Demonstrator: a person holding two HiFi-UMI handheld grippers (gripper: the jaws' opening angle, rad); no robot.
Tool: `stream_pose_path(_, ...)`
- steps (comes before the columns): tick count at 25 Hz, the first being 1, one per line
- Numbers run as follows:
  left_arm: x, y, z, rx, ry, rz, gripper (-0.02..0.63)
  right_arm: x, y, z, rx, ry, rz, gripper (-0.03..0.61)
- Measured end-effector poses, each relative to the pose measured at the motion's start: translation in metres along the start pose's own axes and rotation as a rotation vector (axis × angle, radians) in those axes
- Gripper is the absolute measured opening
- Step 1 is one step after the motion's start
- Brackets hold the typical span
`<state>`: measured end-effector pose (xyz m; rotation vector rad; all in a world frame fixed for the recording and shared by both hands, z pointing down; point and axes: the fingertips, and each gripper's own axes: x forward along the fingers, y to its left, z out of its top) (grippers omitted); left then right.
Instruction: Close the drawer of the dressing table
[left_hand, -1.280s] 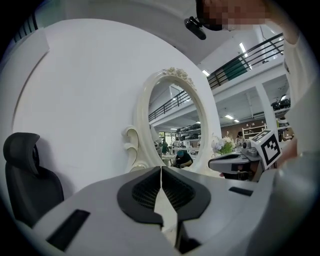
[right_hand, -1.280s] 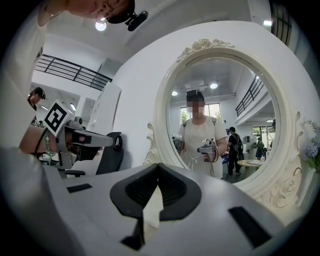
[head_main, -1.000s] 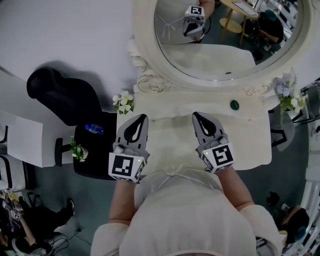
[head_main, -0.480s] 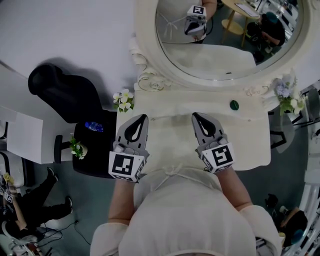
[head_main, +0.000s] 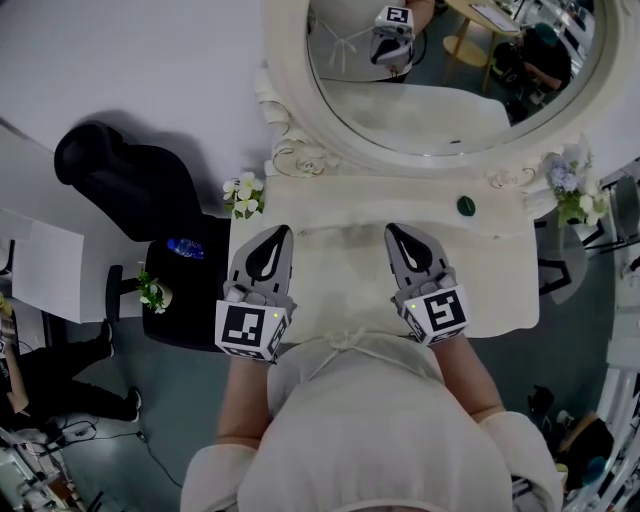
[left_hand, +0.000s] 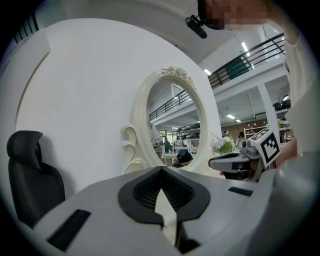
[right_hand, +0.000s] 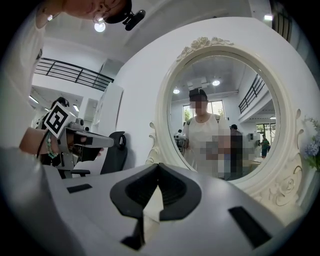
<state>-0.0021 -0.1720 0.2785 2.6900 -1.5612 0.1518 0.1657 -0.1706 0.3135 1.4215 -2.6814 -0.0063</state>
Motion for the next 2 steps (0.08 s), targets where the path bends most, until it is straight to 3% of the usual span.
stream_pose_path(2,-0.0006,0.0011,-0.0003,-0.008,0.002,0.005,0.018,-0.0012,-0.0006,0.0003,0.008,-0.001,0.0,0.002)
